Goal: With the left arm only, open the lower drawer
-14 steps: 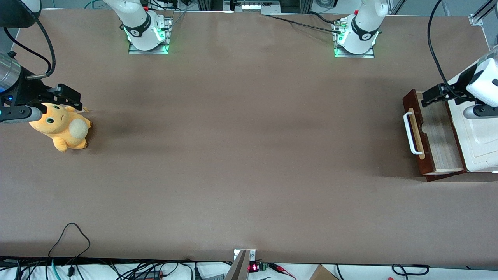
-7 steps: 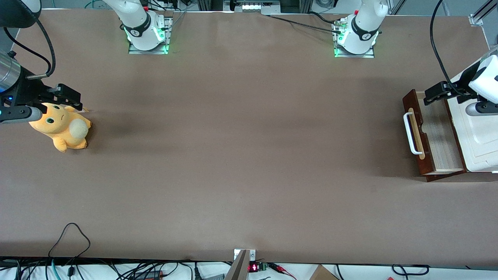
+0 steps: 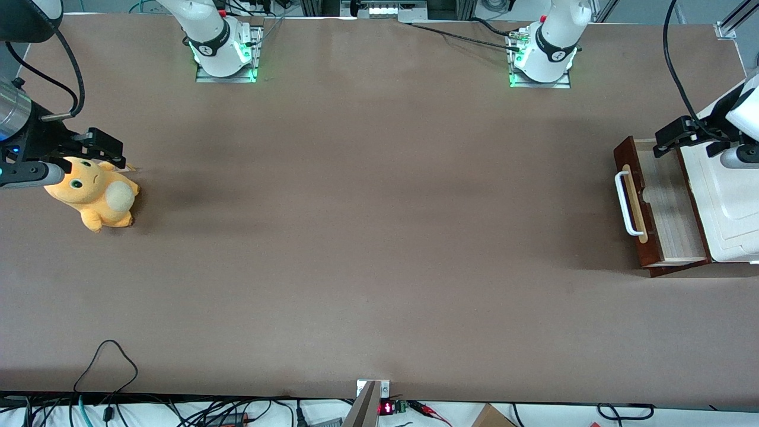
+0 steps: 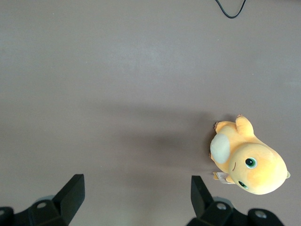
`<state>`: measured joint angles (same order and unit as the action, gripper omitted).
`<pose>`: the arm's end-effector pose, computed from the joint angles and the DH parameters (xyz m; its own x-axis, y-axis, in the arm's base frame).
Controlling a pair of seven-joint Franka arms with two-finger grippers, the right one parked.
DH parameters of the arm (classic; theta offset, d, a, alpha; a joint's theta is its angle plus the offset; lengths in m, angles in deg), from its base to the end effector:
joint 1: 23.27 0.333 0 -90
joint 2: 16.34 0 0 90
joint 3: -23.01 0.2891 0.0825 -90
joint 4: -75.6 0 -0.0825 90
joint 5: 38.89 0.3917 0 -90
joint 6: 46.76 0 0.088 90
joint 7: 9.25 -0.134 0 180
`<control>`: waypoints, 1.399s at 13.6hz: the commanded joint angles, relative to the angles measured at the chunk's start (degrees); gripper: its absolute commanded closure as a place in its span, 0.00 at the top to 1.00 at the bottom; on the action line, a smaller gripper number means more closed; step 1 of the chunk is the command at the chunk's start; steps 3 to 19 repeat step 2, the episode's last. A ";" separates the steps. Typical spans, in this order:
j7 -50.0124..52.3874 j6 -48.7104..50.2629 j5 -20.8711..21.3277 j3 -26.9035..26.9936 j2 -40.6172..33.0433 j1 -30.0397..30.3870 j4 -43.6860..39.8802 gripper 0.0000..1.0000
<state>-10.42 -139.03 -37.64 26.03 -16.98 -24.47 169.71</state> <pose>0.5600 0.0208 0.5459 0.9997 0.0105 -0.0214 0.0100 -0.9997 -0.0208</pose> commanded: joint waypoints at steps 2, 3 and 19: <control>-1.56 1.04 -1.60 0.84 -0.24 -0.56 -0.94 1.00; -1.56 1.04 -1.60 0.84 -0.24 -0.56 -0.94 1.00; -1.56 1.04 -1.60 0.84 -0.24 -0.56 -0.94 1.00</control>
